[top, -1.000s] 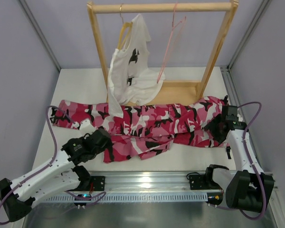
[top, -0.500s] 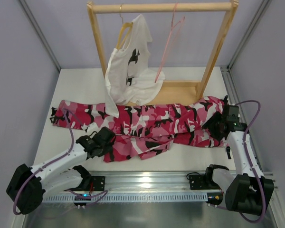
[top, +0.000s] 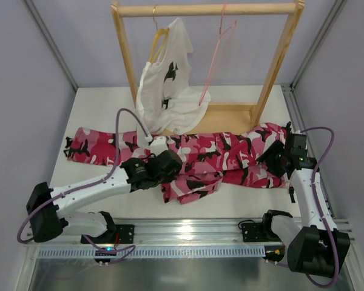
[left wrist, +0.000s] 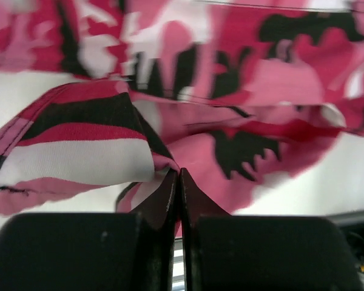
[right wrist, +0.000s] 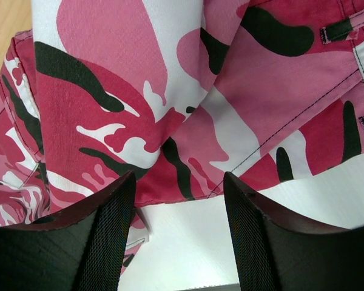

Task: Place the trousers on the hanger
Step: Fold the trousers

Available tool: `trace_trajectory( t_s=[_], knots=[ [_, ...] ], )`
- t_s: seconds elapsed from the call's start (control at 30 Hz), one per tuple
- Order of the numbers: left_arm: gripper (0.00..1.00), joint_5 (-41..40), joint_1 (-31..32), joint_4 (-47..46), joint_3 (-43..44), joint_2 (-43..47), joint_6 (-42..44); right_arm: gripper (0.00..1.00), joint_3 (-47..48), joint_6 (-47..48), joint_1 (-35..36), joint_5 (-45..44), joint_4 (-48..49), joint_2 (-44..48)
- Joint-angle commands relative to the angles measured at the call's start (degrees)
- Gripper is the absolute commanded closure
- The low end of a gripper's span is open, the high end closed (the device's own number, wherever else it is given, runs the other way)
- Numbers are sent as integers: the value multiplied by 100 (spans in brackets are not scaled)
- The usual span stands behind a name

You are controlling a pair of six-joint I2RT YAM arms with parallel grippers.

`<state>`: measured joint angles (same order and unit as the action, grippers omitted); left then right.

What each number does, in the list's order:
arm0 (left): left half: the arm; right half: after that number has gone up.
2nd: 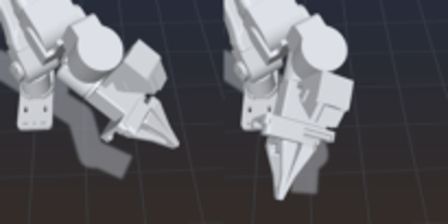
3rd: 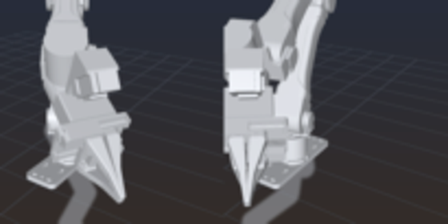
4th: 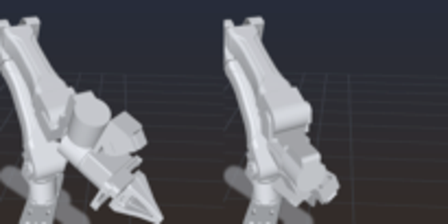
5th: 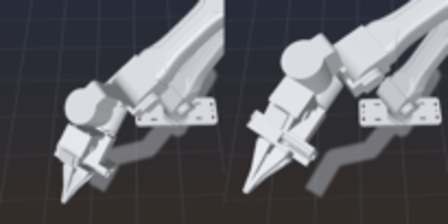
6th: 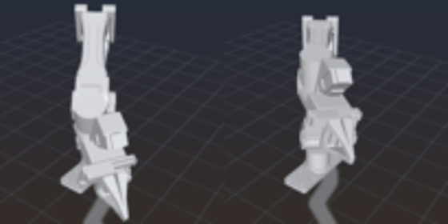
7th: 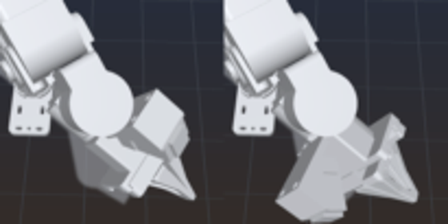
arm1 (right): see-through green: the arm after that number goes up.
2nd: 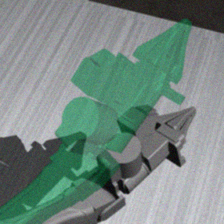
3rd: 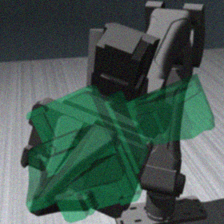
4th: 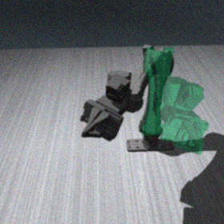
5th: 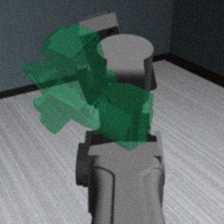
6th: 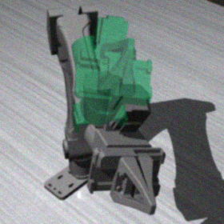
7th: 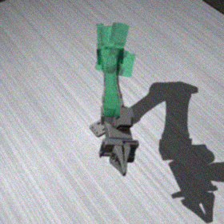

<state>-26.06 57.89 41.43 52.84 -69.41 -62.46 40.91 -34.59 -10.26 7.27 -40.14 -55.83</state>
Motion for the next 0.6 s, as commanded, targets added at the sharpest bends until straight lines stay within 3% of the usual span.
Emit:
trace_trajectory(
  t_s=[0.0, 0.2, 0.3, 0.33, 0.43, 0.57],
  knots=[
    [100, -417, 582, -433, 884, -859, 636, 38, 164, -57, -20, 100, 252, 125],
    [98, 83, 706, -1750, 1457, -2223, 1533, 38, 76, -39, -20, 161, 305, 125],
    [79, 365, 741, -1630, 1861, -2516, 1657, 37, 84, 31, -20, 91, 288, 160],
    [58, 365, 768, -1612, 1888, -2490, 1753, 37, 102, 57, -20, 91, 270, 161],
    [38, 357, 785, -1612, 1827, -2036, 2016, 37, 102, 136, -20, 143, 296, 231],
    [35, 146, 768, -1095, 2019, -1445, 2317, 38, 14, 233, -20, 441, 568, 319]
  ],
)
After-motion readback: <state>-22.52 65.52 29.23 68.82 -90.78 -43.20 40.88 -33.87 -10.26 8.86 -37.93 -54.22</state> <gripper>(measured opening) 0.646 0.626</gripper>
